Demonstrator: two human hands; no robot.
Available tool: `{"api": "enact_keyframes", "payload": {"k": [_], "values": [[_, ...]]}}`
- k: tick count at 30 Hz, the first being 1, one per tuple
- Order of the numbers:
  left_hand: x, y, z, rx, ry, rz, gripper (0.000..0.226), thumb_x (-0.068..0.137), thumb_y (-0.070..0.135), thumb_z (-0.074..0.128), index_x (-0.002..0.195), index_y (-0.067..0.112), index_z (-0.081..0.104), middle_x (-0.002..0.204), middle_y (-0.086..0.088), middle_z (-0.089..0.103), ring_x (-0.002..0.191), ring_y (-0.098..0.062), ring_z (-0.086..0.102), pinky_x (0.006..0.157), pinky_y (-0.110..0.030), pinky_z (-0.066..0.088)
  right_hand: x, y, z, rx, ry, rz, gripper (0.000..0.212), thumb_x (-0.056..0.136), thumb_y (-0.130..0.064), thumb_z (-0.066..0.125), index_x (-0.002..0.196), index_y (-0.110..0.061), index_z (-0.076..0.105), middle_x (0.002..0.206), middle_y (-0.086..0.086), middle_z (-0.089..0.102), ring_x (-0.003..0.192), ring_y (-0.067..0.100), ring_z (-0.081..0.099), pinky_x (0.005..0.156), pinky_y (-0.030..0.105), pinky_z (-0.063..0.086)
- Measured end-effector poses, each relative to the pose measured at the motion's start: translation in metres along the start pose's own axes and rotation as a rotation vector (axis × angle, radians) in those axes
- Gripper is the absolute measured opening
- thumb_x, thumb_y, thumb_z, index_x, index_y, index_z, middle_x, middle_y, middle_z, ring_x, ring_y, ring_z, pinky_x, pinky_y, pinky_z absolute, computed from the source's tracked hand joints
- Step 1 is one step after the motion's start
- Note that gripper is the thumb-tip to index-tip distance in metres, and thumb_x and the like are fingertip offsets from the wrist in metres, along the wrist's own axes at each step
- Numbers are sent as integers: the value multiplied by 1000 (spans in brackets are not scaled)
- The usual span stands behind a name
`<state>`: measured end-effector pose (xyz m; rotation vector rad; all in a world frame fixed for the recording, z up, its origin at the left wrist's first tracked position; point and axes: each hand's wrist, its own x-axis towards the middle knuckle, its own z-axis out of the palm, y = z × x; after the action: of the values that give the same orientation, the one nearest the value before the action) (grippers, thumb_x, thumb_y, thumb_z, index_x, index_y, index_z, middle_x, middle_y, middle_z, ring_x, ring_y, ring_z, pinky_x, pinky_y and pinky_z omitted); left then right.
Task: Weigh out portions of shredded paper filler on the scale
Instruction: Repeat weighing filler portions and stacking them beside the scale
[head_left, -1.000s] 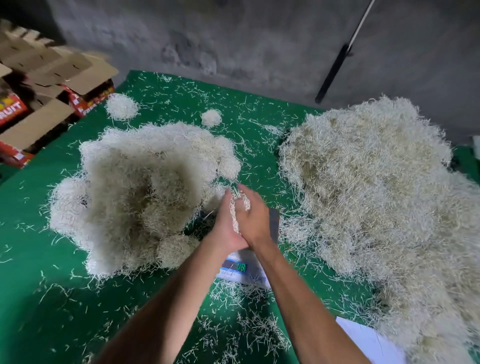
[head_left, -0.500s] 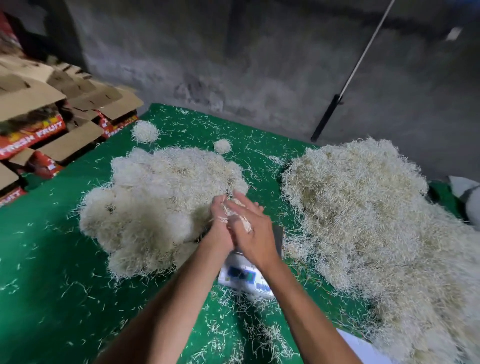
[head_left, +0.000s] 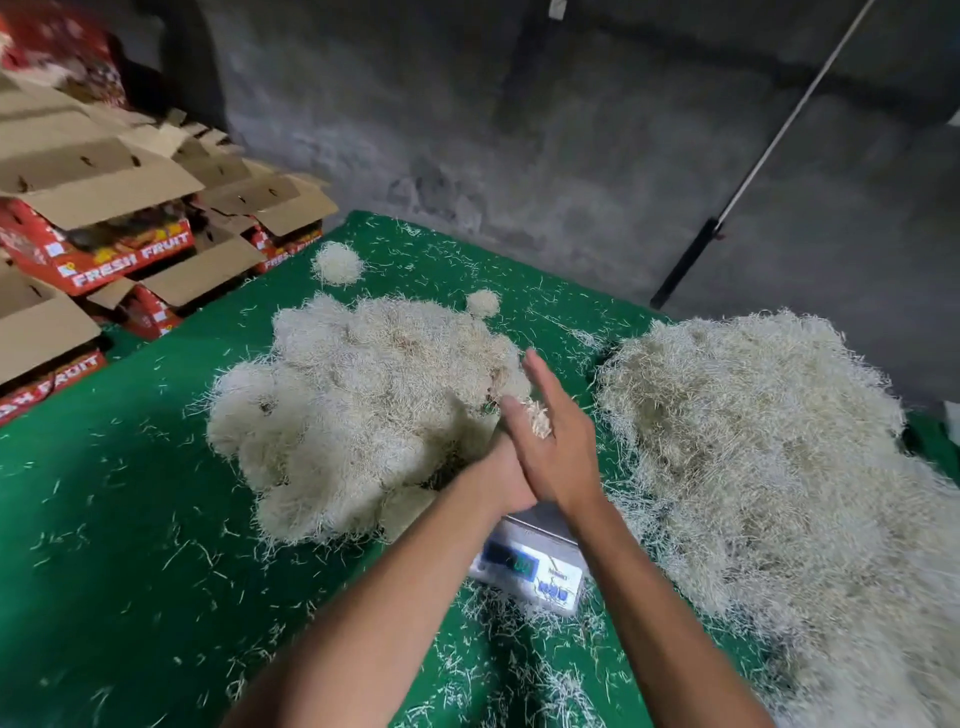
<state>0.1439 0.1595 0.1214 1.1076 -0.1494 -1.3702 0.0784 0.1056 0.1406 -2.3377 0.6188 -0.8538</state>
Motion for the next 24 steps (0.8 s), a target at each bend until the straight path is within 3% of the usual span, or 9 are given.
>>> {"api": "enact_keyframes", "payload": {"k": [4, 8, 11, 13, 16, 17, 19, 21, 24], "values": [[-5, 35, 4, -94, 87, 14, 45, 96, 43, 49, 99, 8, 75, 85, -12, 75, 86, -26, 71, 98, -42, 52, -20, 30, -3, 27, 12, 71, 55, 102, -48, 48, 152, -25, 46, 161, -2, 40, 148, 13, 37, 121, 53, 31], [0, 25, -4, -99, 81, 14, 58, 103, 54, 40, 137, 9, 56, 124, -25, 67, 113, -24, 69, 104, -32, 48, -56, 25, 27, 11, 137, -20, 46, 104, -55, 42, 146, -38, 51, 155, -6, 42, 146, 13, 36, 121, 26, 24], [6, -18, 4, -91, -9, 73, 48, 114, 28, 20, 155, 6, 29, 140, 1, 48, 93, 21, 61, 70, 0, 45, -38, 37, 19, 138, 176, 106, 32, 99, -51, 52, 88, -32, 75, 88, -11, 67, 83, 5, 61, 83, 24, 47], [17, -37, 6, -220, -52, 28, 62, 111, 44, 23, 154, 1, 32, 156, -13, 42, 121, 13, 52, 79, -5, 49, -18, 48, 4, 248, 93, 279, 46, 96, -44, 55, 56, -23, 64, 50, -10, 54, 45, 8, 45, 51, 24, 40], [26, -36, 6, -182, 52, 106, 78, 106, 52, 40, 150, -11, 33, 159, -26, 33, 132, 30, 16, 103, 2, 12, 19, 41, -17, 185, 75, 284, 54, 103, -33, 50, 52, -16, 57, 43, -2, 49, 36, 17, 40, 40, 25, 35], [33, -37, 6, -376, -4, -20, 70, 110, 46, 29, 152, -10, 29, 161, -25, 29, 145, 11, 22, 100, 3, 20, 36, 34, -22, 183, 154, 231, 52, 103, -35, 46, 55, -17, 57, 45, -1, 54, 36, 17, 46, 37, 26, 39], [33, -33, 4, -475, 12, -78, 72, 108, 54, 17, 155, 2, 31, 160, -18, 35, 150, -27, 30, 112, -24, 33, 72, 19, -29, 129, 340, 35, 40, 103, -36, 38, 71, -22, 58, 63, -3, 62, 56, 21, 61, 48, 34, 51], [41, -27, -5, -557, 67, -111, 73, 104, 61, 20, 154, 10, 38, 158, -15, 41, 149, -33, 33, 120, -48, 26, 108, 18, -25, 47, 431, -151, 28, 105, -34, 30, 105, -34, 58, 104, -2, 63, 95, 19, 62, 81, 42, 54], [53, -23, -12, -603, 138, -59, 74, 103, 63, 17, 149, 13, 46, 153, -12, 47, 131, -30, 50, 121, -53, 23, 130, 40, 7, -74, 40, 129, 53, 107, -42, 32, 158, -30, 27, 163, 8, 29, 147, 26, 34, 119, 61, 28]]}}
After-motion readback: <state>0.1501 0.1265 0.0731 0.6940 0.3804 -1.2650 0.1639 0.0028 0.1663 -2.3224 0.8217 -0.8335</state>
